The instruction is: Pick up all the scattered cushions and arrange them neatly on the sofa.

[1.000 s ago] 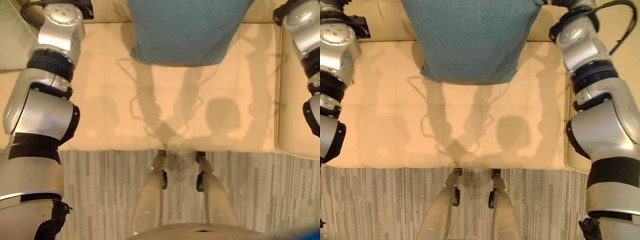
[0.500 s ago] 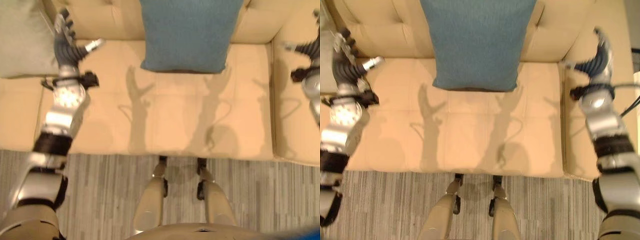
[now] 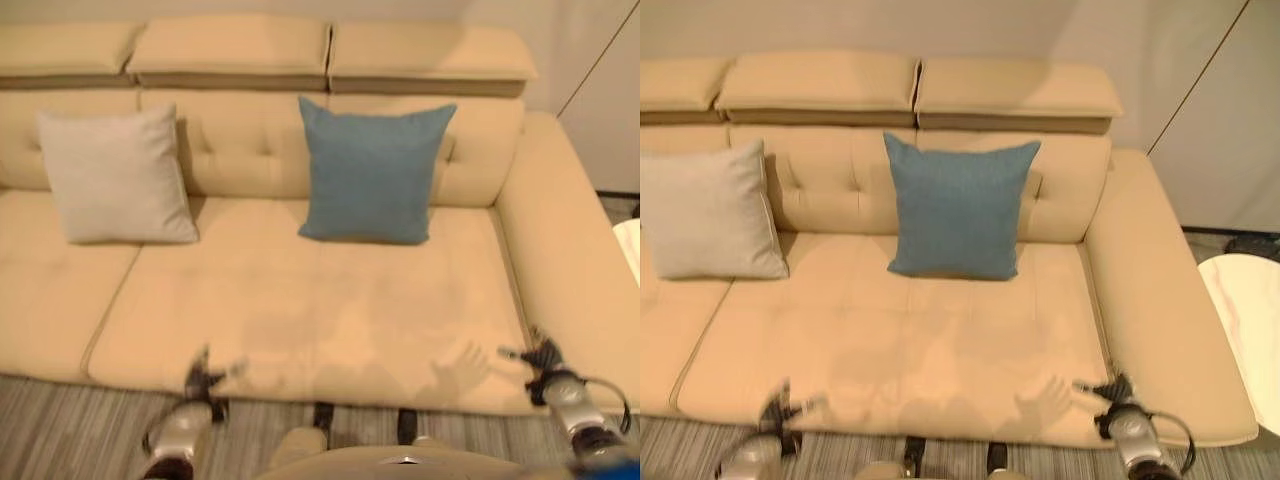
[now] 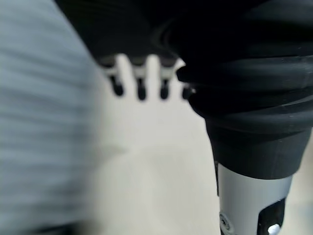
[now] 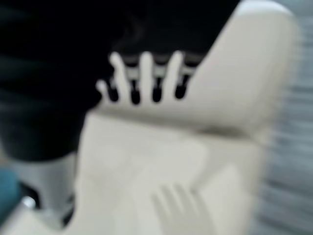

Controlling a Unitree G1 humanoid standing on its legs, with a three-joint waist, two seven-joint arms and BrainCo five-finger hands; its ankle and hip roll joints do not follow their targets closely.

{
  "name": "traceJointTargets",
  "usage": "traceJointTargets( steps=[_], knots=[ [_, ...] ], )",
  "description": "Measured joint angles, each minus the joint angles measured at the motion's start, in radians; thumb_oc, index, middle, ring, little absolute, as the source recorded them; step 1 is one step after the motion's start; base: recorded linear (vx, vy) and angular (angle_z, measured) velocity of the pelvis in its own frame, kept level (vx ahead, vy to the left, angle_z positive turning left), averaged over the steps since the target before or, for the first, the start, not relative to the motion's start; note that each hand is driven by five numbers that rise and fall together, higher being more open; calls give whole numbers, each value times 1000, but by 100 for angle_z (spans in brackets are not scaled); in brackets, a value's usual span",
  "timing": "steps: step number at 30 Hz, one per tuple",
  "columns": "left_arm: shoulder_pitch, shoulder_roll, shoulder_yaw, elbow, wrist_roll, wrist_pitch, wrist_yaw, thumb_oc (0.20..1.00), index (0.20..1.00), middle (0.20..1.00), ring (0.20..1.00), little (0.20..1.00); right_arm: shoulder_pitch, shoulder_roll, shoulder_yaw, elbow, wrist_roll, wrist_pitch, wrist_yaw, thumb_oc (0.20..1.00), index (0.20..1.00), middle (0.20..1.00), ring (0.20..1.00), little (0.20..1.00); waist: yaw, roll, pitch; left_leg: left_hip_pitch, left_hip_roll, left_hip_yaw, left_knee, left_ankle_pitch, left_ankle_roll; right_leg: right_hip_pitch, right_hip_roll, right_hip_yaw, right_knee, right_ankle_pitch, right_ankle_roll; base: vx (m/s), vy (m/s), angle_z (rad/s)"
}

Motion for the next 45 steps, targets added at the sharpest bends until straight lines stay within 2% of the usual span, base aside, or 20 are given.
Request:
traceJointTargets(
  steps=[4,10,18,19,22,23,25,27,28,29,31,32,33,34,36,38,39,41,43,45],
  knots=[
    [7,-3,-11,114,101,25,-8,1000,1000,1000,1000,1000,-5,26,-4,139,-34,3,31,1000,1000,1000,1000,1000,12,-6,-10,33,5,-6,0,-7,-2,37,6,-7,0,-9,-10,8,42,5],
    [6,5,31,144,114,28,-21,1000,1000,1000,1000,1000,51,28,-46,191,-36,22,40,1000,1000,1000,1000,1000,10,-14,-69,45,8,-2,-5,-17,6,51,7,-13,1,-15,-18,-22,75,2],
    [1,-2,32,145,113,27,-26,1000,1000,1000,1000,1000,85,66,-46,208,-36,42,49,1000,1000,1000,1000,1000,8,-34,-31,60,-19,47,5,-19,20,6,-18,38,52,3,-10,-239,108,-23],
    [-28,-5,13,144,111,27,-29,1000,1000,1000,1000,1000,43,63,-44,218,-31,44,48,1000,1000,1000,1000,1000,12,-15,11,36,-10,61,16,-15,48,-60,-18,42,149,-5,3,-208,63,-33],
    [-65,11,11,142,111,23,-28,1000,1000,1000,1000,1000,16,77,-39,221,-26,43,50,1000,1000,1000,1000,1000,10,-24,45,35,-17,60,0,7,72,-81,-28,50,199,-35,16,-194,3,-3],
    [-67,17,11,138,110,18,-28,1000,1000,1000,1000,1000,11,90,-36,228,-24,43,52,1000,1000,1000,1000,1000,18,-22,50,28,-7,72,-1,23,94,-111,-18,54,341,-115,24,-268,-102,16],
    [-66,24,6,127,107,16,-28,1000,1000,1000,1000,1000,15,108,-15,229,-7,42,53,1000,1000,1000,1000,1000,38,-18,43,14,18,54,8,28,93,-150,28,84,585,-205,29,-162,-115,20],
    [-45,37,0,104,105,17,-28,1000,1000,1000,1000,1000,16,122,-6,227,-6,42,54,1000,1000,1000,1000,1000,67,-51,22,-4,21,64,5,43,69,-105,51,75,540,-265,4,-189,-136,-5],
    [-32,39,-1,108,101,24,-28,1000,1000,1000,1000,1000,-3,127,-7,228,-3,40,54,1000,1000,1000,1000,1000,75,-74,20,-10,11,59,7,59,41,-30,57,64,371,-284,-26,-238,-161,-7],
    [-28,32,0,112,95,28,-28,1000,1000,1000,1000,1000,-8,126,-7,225,5,34,52,1000,1000,1000,1000,1000,72,-71,19,-20,16,52,10,67,31,9,72,61,285,-272,-79,-259,-160,18],
    [-40,6,-36,115,92,25,-42,1000,1000,1000,1000,1000,-10,110,-7,227,21,26,48,1000,1000,1000,1000,1000,80,-29,34,-59,55,17,42,86,-21,44,139,45,191,-204,-103,-349,-170,65],
    [-72,1,-70,107,92,21,-48,1000,1000,1000,1000,1000,-1,107,-7,228,43,25,46,1000,1000,1000,1000,1000,74,-10,46,-144,67,-52,76,150,-113,-7,186,44,221,-205,-155,-379,-150,103],
    [-90,1,-79,105,92,17,-49,1000,1000,1000,1000,1000,4,106,-8,228,47,25,46,1000,1000,1000,1000,1000,71,-16,51,-173,64,-62,72,205,-149,-29,187,38,226,-193,-190,-298,-75,109],
    [-114,0,-87,106,92,17,-49,1000,1000,1000,1000,1000,8,108,-7,237,52,30,46,1000,1000,1000,1000,1000,74,-28,59,-197,61,-52,72,255,-144,-47,181,19,229,-179,-215,-330,-42,59],
    [-121,4,-88,141,92,28,-50,1000,1000,1000,1000,1000,15,110,-7,236,55,27,43,1000,1000,1000,1000,1000,49,-92,78,-207,17,33,213,119,-100,-47,137,-19,189,-126,-244,-234,4,40],
    [-122,8,-83,150,93,29,-50,1000,1000,1000,1000,1000,16,103,-9,237,55,29,43,1000,1000,1000,1000,1000,29,-125,78,-189,-10,43,312,21,-69,-33,118,-25,144,-87,-241,-75,69,27],
    [-126,6,-77,147,93,27,-50,1000,1000,1000,1000,1000,17,92,-26,242,55,30,42,1000,1000,1000,1000,1000,8,-132,85,-125,-13,25,344,-38,-62,-23,117,-26,106,-58,-217,-51,95,17],
    [-126,4,-75,145,93,27,-50,1000,1000,1000,1000,1000,18,90,-34,257,55,33,41,1000,1000,1000,1000,1000,-5,-132,83,-47,-10,0,322,-102,-61,-16,117,-26,68,-36,-188,9,125,8],
    [-138,-10,-77,140,93,27,-50,1000,1000,1000,1000,1000,18,91,-39,261,55,42,43,1000,1000,1000,1000,1000,-24,-108,72,56,4,-2,184,-112,-61,-21,123,-20,23,3,-132,43,217,4],
    [-142,-22,-78,142,94,27,-50,1000,1000,1000,1000,1000,26,92,-46,261,55,44,44,1000,1000,1000,1000,1000,-31,-84,72,112,10,5,74,-110,-58,-26,125,-17,5,23,-103,50,166,-4]
  ],
)
